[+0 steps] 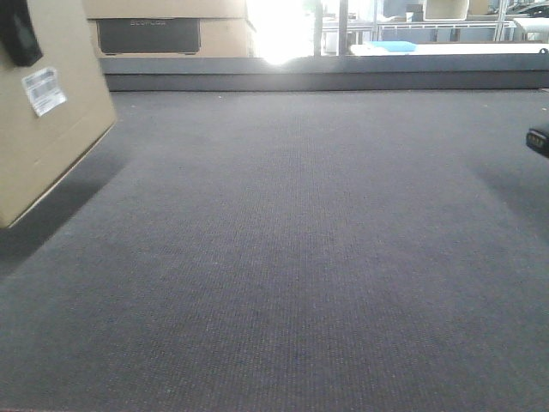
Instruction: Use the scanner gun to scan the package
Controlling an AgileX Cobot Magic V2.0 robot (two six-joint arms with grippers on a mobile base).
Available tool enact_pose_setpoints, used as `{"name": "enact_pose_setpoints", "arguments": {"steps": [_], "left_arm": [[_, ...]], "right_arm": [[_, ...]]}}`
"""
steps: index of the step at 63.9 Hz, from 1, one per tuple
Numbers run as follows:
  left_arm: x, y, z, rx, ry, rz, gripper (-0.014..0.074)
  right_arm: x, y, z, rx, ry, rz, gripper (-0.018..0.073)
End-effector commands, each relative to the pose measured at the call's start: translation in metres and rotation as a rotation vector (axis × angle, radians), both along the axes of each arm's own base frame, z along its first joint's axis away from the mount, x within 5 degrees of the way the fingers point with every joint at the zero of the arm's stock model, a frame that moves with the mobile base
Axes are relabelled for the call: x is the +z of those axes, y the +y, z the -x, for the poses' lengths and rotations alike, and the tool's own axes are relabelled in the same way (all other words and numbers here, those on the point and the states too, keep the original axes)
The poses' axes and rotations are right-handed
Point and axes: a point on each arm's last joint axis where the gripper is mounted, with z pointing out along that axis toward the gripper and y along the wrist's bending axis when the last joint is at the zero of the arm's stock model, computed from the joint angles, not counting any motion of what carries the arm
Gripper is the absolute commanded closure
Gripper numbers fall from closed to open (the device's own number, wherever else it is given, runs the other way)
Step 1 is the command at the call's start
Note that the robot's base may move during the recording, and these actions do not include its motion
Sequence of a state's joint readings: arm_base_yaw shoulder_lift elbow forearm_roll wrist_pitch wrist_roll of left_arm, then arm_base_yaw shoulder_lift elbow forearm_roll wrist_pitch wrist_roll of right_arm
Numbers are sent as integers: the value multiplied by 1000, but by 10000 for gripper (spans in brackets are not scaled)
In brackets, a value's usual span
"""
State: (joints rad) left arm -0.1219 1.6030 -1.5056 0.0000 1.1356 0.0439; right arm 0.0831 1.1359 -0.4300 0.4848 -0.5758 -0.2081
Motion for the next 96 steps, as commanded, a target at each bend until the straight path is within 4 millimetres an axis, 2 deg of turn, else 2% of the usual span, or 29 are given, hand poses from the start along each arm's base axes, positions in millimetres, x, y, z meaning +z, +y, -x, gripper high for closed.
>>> {"name": "enact_pose_setpoints", "arguments": {"steps": [1,14,37,58,91,96], "left_arm": [[0,0,-7,20,-39,-17,708],[-6,-1,-18,18,-80,-16,708],[-30,-2,-31,16,-18,-27,708],[-33,-3,-33,16,-8,-28,708],[-36,-3,-29,18,42,-25,708],[-36,-3,-29,18,44,-25,708]], "right_arm": [[10,-2,-2,-25,-103,37,721],[-3,1,-11,8,-59,91,721],[-33,1,-30,-2,11,133,721],[-58,0,-39,-18,101,130,721],[-58,0,-38,-17,119,117,720],[-56,1,-37,-10,128,109,655]]}}
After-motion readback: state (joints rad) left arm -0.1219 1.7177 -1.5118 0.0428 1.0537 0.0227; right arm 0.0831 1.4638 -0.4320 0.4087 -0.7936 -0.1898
